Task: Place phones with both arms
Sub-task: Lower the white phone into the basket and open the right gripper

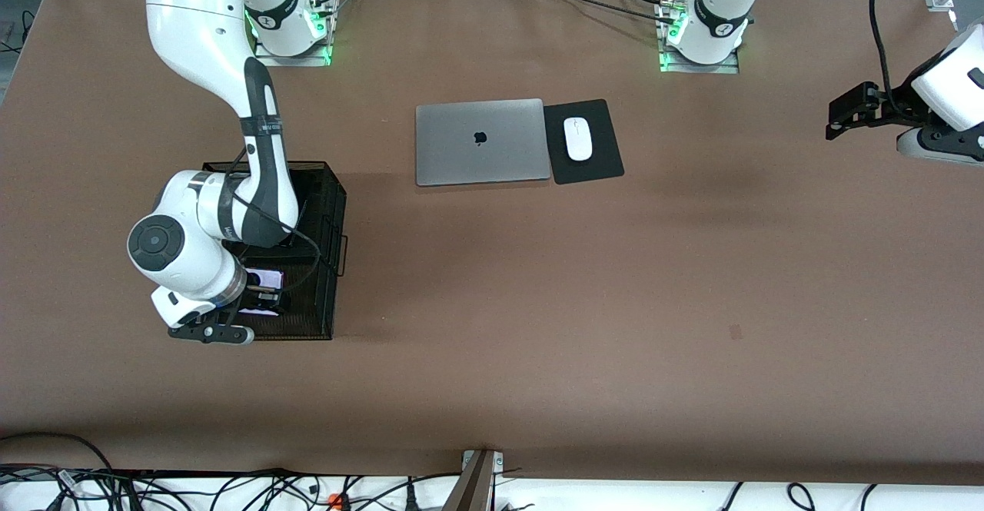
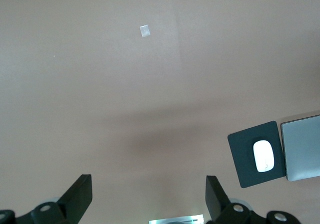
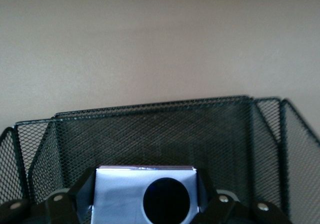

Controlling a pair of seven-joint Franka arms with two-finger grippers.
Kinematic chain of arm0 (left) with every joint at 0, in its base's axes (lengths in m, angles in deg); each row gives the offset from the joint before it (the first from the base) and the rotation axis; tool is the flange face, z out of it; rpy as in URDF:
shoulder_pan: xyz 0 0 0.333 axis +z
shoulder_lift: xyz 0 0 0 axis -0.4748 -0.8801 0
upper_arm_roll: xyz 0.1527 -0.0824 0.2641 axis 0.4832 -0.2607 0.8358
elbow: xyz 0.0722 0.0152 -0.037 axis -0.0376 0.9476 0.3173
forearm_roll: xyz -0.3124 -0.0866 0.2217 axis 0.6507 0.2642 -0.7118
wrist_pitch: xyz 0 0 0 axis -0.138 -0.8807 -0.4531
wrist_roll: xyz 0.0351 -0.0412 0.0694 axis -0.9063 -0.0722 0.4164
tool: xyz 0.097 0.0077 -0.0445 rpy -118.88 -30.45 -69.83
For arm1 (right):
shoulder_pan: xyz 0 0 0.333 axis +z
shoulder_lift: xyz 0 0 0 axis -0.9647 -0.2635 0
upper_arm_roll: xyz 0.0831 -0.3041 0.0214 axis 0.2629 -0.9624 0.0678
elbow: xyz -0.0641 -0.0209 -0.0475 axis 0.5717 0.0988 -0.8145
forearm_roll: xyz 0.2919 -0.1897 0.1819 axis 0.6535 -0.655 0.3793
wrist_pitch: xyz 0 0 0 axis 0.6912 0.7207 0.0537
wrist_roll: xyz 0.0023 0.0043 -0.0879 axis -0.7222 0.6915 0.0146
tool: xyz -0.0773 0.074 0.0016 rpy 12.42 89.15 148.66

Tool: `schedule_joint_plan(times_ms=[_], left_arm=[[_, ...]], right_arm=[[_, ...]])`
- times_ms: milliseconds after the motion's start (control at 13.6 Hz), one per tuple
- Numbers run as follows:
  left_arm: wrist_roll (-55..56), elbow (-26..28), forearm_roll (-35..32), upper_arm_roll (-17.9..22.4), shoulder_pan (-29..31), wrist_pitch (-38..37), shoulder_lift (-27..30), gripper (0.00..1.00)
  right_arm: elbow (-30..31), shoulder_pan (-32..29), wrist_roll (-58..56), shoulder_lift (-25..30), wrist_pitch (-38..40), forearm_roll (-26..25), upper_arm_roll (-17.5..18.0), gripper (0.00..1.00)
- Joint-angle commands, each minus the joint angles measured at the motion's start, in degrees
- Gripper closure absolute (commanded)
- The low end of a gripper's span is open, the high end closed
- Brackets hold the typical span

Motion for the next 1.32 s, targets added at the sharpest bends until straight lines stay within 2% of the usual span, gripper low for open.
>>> schedule_joint_plan(times_ms=[0, 220, 588, 734, 955, 1102, 1249], left_arm=[[-0.7, 0.4, -1.3, -0.3, 0.1, -0.8, 0.9, 0.0], [-0.8, 0.4, -1.3, -0.3, -0.1, -0.8, 0.9, 0.0], [-1.2, 0.4, -1.3, -0.3, 0.0, -0.7, 0.9, 0.0], [-1.2, 0.4, -1.3, -0.3, 0.0, -0.8, 0.9, 0.0], [-1.2, 0.4, -1.4, -0.2, 0.0, -0.7, 0.9, 0.0], [-1.3, 0.4, -1.4, -0.2, 0.1, -0.7, 0.9, 0.0], [-1.3, 0.4, -1.4, -0.2, 0.1, -0.7, 0.9, 0.0]], right_arm=[[2.3, 0.6, -0.6, 1.1, -0.5, 3.2, -0.1, 0.45], [2.1, 0.6, -0.8, 1.0, -0.2, 3.2, -0.1, 0.0], [0.0, 0.3, -0.6, 1.6, 2.0, 3.4, -0.2, 0.0], [-6.6, -0.1, 1.1, 2.0, 14.7, 3.5, -1.4, 0.0], [-16.6, -0.4, 5.6, 3.3, 34.3, 3.7, -5.4, 0.0], [-21.8, -2.0, 6.3, 3.9, 44.9, 5.9, -8.1, 0.0], [-28.4, -4.5, 6.4, 3.9, 53.0, 7.4, -8.8, 0.0]])
